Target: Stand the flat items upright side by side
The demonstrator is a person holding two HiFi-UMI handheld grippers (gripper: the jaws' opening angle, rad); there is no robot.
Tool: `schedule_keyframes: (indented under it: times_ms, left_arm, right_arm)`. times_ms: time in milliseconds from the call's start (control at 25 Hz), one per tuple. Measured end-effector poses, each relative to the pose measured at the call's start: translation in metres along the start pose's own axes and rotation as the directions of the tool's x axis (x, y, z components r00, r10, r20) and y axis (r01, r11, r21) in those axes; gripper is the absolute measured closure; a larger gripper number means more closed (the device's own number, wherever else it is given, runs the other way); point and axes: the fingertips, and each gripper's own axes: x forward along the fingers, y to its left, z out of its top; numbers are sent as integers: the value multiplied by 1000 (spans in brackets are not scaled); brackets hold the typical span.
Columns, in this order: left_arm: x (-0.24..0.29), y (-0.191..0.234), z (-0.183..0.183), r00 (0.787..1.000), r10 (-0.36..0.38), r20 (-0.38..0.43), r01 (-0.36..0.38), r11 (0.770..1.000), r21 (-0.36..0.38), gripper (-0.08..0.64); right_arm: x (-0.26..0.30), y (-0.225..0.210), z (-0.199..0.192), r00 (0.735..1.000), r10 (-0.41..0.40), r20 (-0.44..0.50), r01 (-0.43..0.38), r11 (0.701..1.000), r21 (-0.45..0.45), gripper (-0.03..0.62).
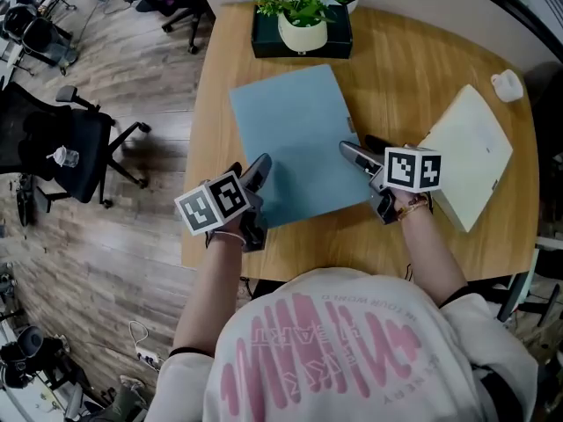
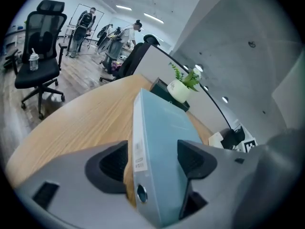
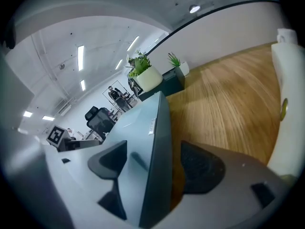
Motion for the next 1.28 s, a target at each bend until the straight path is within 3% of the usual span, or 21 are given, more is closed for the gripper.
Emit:
schedule_keyframes:
  times_ms: [240,440,600,800,1000,1160,1280]
  left_arm:
    - [11,-3,-6,999,-8,-46,10,999,36,295]
    - [12,-4,-5,998,-26,-53,30,996,79,308]
    - [5,-13,-11,994,-84,-75,91,991,93,217]
    - [-15,-9,-27,989,-105,-108,112,992,60,210]
    - [-25,-5,-48,987,-64,-151,89,982,169,209]
    - [-30,-6,-64,976,-7,-216,77,945,319,193]
    - [-39,-8,-72,963,-40,-267,116,954,275,214]
  right_arm:
    - [14,12,-14,998,54,-37,-52,998,38,239]
    - [17,16,-18,999,19,-26,-18,999,45,229]
    - [11,25,-30,999,-14,-41,17,997,75,229]
    - [0,41,-57,995,-61,-74,66,995,72,229]
    - [-9,52,-83,989,-107,-104,115,991,73,229]
    - [-18,59,-99,982,-139,-126,151,984,96,230]
    - [-29,61,-107,979,-150,-135,162,984,79,230]
